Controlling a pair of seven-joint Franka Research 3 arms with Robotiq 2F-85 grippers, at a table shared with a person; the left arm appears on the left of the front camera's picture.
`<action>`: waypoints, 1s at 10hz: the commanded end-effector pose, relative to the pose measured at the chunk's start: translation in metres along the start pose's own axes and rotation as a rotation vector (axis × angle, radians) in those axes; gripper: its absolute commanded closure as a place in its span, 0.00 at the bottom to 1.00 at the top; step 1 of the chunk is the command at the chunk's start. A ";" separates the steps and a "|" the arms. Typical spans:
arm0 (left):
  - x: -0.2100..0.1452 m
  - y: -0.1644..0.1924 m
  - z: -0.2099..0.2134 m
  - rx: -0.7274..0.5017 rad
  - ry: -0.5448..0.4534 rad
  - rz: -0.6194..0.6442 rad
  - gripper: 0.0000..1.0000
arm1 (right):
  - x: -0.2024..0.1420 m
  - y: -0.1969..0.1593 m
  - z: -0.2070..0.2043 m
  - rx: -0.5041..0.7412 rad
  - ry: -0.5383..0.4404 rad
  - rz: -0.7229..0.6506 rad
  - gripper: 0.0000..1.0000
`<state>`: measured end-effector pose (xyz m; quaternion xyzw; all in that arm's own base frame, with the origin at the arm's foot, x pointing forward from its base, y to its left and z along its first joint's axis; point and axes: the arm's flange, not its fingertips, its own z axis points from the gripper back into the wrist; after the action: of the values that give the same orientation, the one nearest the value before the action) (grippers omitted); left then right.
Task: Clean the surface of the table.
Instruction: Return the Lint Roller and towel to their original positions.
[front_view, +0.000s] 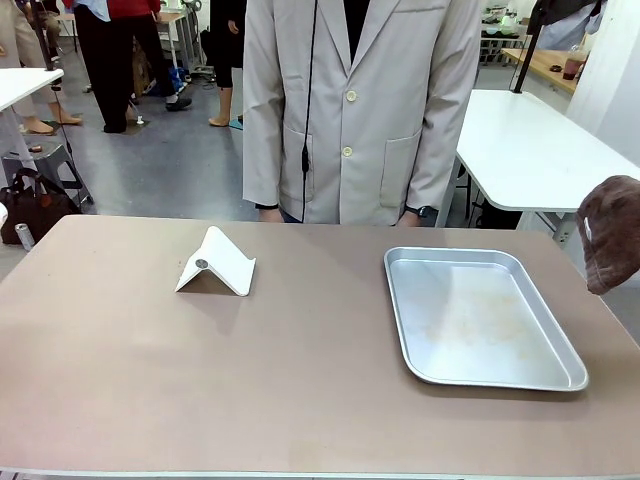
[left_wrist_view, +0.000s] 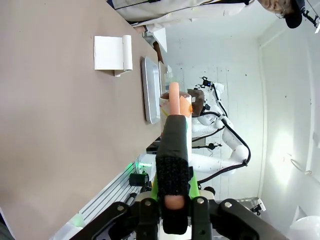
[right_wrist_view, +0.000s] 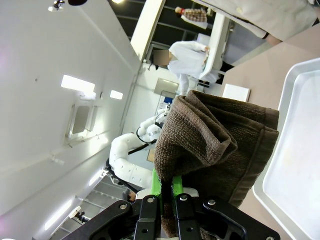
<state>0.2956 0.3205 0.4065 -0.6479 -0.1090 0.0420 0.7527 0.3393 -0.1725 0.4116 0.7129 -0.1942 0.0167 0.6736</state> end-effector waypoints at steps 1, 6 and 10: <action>-0.005 -0.002 -0.004 -0.002 -0.003 -0.005 0.78 | 0.000 0.004 -0.001 0.010 -0.007 0.010 0.91; 0.009 -0.011 -0.018 0.003 0.053 0.004 0.78 | -0.003 0.008 -0.011 -0.038 -0.054 -0.004 0.91; 0.031 -0.076 -0.123 0.109 0.285 0.002 0.78 | -0.001 0.028 -0.119 -0.030 0.122 0.130 0.91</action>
<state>0.3541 0.2167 0.4586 -0.6175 -0.0104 -0.0364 0.7856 0.3523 -0.0878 0.4412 0.6979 -0.1947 0.0809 0.6844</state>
